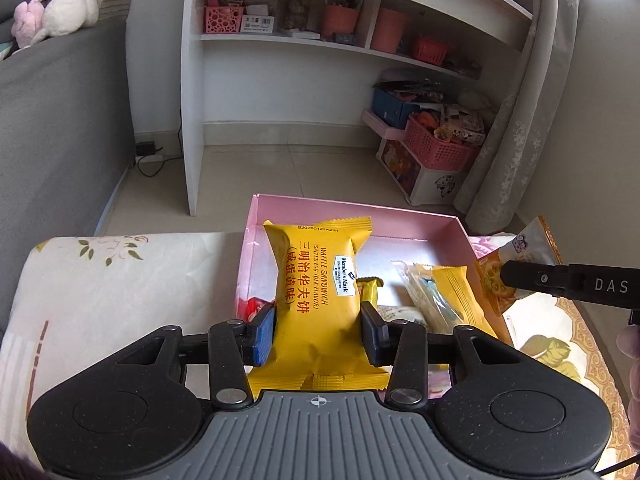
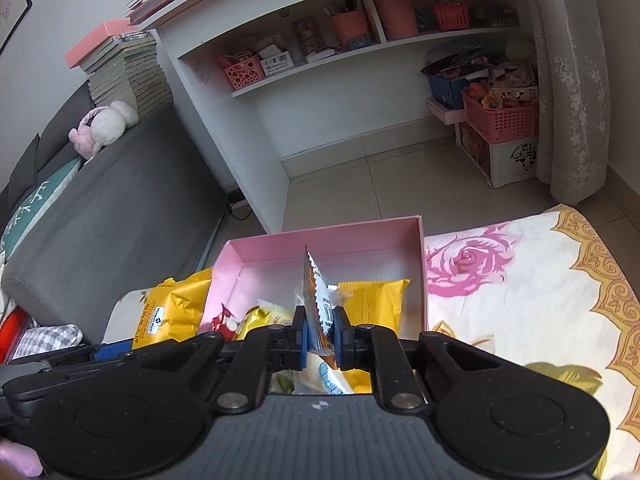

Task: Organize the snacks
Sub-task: 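Carry both packets into the pink box and open both tools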

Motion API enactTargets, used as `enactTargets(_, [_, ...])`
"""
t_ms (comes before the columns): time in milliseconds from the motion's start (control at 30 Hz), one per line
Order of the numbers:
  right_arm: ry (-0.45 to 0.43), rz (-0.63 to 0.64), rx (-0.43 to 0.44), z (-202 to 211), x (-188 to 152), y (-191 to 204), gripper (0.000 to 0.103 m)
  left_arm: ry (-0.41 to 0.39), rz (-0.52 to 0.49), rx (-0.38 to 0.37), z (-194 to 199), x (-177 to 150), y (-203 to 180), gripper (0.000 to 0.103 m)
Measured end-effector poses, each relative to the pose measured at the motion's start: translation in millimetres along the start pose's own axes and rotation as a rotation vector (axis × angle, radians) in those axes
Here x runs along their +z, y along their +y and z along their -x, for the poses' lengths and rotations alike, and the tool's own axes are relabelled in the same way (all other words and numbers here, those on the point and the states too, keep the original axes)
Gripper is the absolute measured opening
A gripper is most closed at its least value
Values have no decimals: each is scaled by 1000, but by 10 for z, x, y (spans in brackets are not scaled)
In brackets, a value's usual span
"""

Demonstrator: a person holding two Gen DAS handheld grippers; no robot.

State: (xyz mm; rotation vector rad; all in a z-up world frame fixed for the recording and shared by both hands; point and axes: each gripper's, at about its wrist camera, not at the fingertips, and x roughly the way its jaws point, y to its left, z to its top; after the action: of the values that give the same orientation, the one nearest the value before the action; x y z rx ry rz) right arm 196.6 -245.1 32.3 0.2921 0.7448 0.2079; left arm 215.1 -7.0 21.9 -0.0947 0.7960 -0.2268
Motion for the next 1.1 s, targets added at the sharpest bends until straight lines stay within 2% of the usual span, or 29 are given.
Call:
enactTargets(300, [-21,-18,-28,-400,152,-168,4,-4,11,14,-525,157,38,41])
enactTargets(533, [-6,-30,-44,-602,148,-215,5,-19,5,37,-685,270,-5,41])
enactTargets(733, [11,2,-50,-611,146,-151,7,-16,24,65,-734,310,-28,41])
enactTargets(800, [10,5,-55,-589,143,-130,12,-19,23,69,-726,305,-34,43])
enactTargets(900, [8,3,-58,-553,151,-126,21,-22,0,55,-708,315,-69,57])
enactTargets(967, [5,-11,-54,-512,161,-136,54,-19,-16,55,-682,318,-92,71])
enactTargets(1033, [-4,-20,-48,-464,172,-138,63,-21,-26,54,-640,325,-115,77])
enactTargets(1100, [-8,-16,-49,-418,184,-138,64,-23,-30,49,-595,325,-131,85])
